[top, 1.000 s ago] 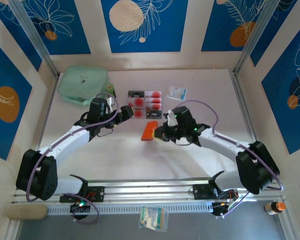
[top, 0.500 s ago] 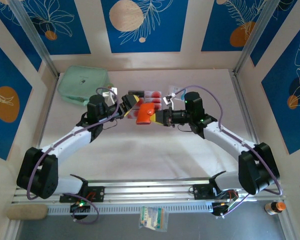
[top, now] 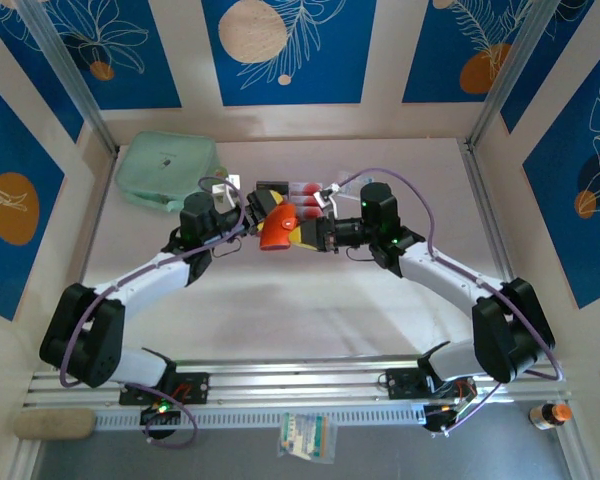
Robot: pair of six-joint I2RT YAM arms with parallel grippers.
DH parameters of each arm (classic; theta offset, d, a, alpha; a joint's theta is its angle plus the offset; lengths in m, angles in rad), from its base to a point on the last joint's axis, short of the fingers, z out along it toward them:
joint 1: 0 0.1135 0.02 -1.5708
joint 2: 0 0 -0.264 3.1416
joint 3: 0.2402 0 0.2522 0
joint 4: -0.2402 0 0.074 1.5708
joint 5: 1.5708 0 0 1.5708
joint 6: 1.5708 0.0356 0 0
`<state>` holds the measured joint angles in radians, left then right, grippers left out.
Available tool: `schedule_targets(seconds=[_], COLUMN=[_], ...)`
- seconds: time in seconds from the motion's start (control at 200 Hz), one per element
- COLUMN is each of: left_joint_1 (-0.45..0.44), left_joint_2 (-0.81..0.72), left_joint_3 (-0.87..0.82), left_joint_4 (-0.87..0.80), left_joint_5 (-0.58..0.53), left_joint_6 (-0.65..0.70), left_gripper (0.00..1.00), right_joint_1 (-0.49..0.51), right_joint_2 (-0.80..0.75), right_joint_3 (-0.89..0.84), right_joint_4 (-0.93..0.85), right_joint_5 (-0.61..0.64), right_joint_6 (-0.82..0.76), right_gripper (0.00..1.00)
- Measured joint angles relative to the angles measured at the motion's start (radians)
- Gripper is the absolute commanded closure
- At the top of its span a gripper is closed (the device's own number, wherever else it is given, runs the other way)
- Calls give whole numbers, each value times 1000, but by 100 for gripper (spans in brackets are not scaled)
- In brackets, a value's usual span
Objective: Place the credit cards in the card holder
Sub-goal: Pass the card holder.
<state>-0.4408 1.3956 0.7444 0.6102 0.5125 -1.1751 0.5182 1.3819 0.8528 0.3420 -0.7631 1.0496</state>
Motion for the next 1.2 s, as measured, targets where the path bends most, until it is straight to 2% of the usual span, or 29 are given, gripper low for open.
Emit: schedule_targets(seconds=[0.28,0.455,0.635,0.735,0.91,1.08,1.2], left_joint_1=[-1,-1,-2,-3,-17,-53,-78], left_joint_2=[0,0,0,-1,-35,-64,-65], left_joint_3=[-38,-48,-50,-56,-59,-59,-59], left_joint_4=[67,90,105,90,-58,-160,-193], left_joint_5=[9,10,4,-5,-89,-183,-241], left_joint_6=[-31,-36,-37,-7,101,172,188], left_gripper=[54,74,100,100,100,100,100], right_joint_1=[0,0,-13,-51,-95,-38,33], right_joint_2=[16,18,16,-13,-87,-72,3], right_joint_3=[0,0,0,-4,41,160,275], right_joint_4=[10,10,-35,-162,-491,-685,-758], right_joint_5=[4,4,16,69,278,449,536], right_joint_6=[10,11,-16,-78,-232,-326,-364], right_gripper=[100,100,69,58,51,45,43])
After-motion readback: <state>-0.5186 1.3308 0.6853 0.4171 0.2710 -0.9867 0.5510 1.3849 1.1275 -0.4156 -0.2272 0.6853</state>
